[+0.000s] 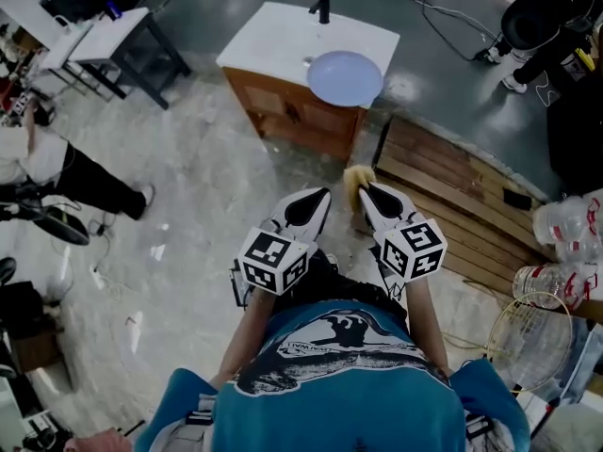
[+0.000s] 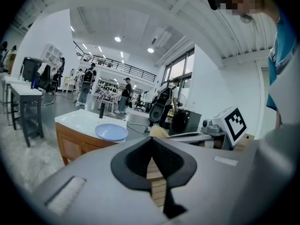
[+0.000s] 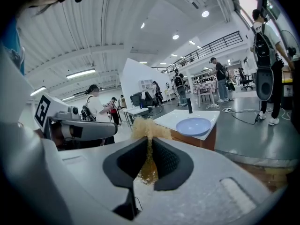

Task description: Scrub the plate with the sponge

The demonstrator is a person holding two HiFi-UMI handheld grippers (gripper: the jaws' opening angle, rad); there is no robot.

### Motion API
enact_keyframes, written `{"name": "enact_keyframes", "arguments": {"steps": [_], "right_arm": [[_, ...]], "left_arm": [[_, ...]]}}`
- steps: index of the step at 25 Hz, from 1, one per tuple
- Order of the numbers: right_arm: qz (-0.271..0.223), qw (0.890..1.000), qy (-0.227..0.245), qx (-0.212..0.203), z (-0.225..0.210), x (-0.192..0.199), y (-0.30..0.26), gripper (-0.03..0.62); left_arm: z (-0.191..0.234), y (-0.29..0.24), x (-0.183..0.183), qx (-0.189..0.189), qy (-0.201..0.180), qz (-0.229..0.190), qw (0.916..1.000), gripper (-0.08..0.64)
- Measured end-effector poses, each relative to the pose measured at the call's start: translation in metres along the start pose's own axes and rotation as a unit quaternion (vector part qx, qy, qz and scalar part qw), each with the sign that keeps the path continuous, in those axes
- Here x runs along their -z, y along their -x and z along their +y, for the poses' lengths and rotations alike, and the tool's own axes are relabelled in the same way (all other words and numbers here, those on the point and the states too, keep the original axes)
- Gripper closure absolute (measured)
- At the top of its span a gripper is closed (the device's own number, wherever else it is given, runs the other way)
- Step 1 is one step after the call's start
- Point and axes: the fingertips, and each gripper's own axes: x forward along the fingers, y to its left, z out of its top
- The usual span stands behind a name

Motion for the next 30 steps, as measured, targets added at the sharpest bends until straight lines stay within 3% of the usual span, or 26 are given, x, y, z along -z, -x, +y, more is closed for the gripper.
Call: {"name": "enact_keyframes", "arguments": {"steps": [15, 30], "right_arm": [[0.000, 0.999, -0.044, -0.015, -0.027, 0.002, -0.034, 0.560], [-0.004, 0.996, -0.061, 0.059, -0.093, -0.065, -0.156, 0.560]], "left_arm": [[0.034, -0.033, 0.002, -0.010, 0.011, 0.027, 0.9995, 0.543], [0.171, -0.118, -0.046, 0.043, 0.019, 0.063, 0.9969, 0.485]]}}
